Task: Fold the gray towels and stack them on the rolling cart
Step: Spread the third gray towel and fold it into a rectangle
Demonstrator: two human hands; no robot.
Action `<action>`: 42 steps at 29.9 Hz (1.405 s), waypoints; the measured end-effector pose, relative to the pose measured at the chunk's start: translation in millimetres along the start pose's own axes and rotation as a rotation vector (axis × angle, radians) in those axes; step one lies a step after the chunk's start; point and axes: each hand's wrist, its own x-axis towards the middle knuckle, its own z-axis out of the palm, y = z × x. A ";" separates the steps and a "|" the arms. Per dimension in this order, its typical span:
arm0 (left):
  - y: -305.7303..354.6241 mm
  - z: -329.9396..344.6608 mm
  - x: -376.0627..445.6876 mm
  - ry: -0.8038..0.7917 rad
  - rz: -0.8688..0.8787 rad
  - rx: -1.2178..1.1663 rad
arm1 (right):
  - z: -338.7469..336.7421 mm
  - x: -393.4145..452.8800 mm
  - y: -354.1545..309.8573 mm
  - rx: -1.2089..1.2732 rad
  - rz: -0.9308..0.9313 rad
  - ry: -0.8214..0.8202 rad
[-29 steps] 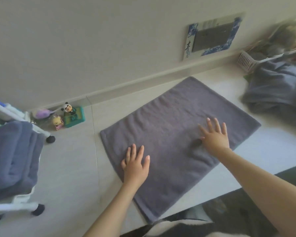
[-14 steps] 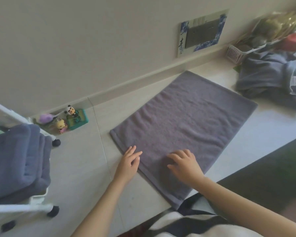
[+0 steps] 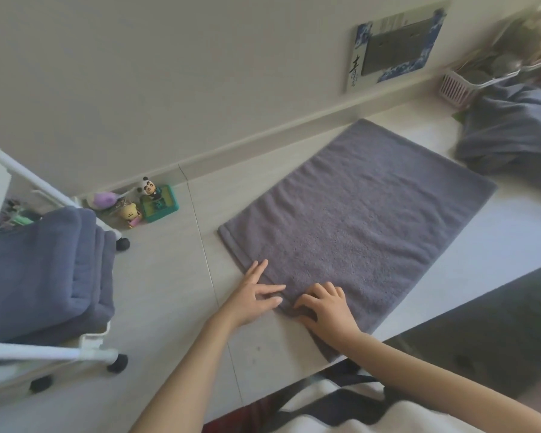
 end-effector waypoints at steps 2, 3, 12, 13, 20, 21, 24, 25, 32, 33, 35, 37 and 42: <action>2.6 -2.7 0.0 -0.035 -0.002 0.058 | -0.2 1.4 2.7 0.056 0.033 -0.004; 4.3 -4.2 -0.1 -0.051 0.001 0.108 | -1.2 2.5 4.2 0.110 0.060 -0.012; 33.3 12.6 2.3 0.137 0.044 0.442 | -49.2 -4.2 24.6 0.544 0.368 -0.197; 36.8 15.4 5.3 0.162 0.051 0.439 | -56.2 -6.6 29.6 0.581 0.405 -0.232; 61.8 21.9 36.2 0.048 0.078 0.390 | -114.5 -32.0 66.7 0.913 0.560 -0.315; 67.0 20.2 39.5 0.004 0.084 0.352 | -122.0 -35.4 72.9 0.941 0.569 -0.328; 91.1 10.2 47.3 -0.185 0.020 0.241 | -144.2 -43.2 90.7 0.968 0.588 -0.387; 100.8 6.2 49.4 -0.256 0.001 0.257 | -149.8 -45.3 97.0 0.961 0.592 -0.413; 170.6 -7.0 89.3 -0.501 0.074 0.365 | -191.3 -46.1 134.4 0.982 0.658 -0.413; 181.2 -8.4 100.5 -0.491 0.083 0.388 | -197.3 -41.7 139.5 0.958 0.672 -0.381; 196.3 -10.3 124.9 -0.435 0.101 0.444 | -207.7 -30.3 148.3 0.854 0.683 -0.336; 208.0 -9.7 147.4 -0.355 0.124 0.503 | -214.5 -15.7 158.5 0.705 0.700 -0.294; 213.8 6.4 201.5 -0.228 0.141 0.628 | -208.4 20.7 185.4 0.236 0.754 -0.168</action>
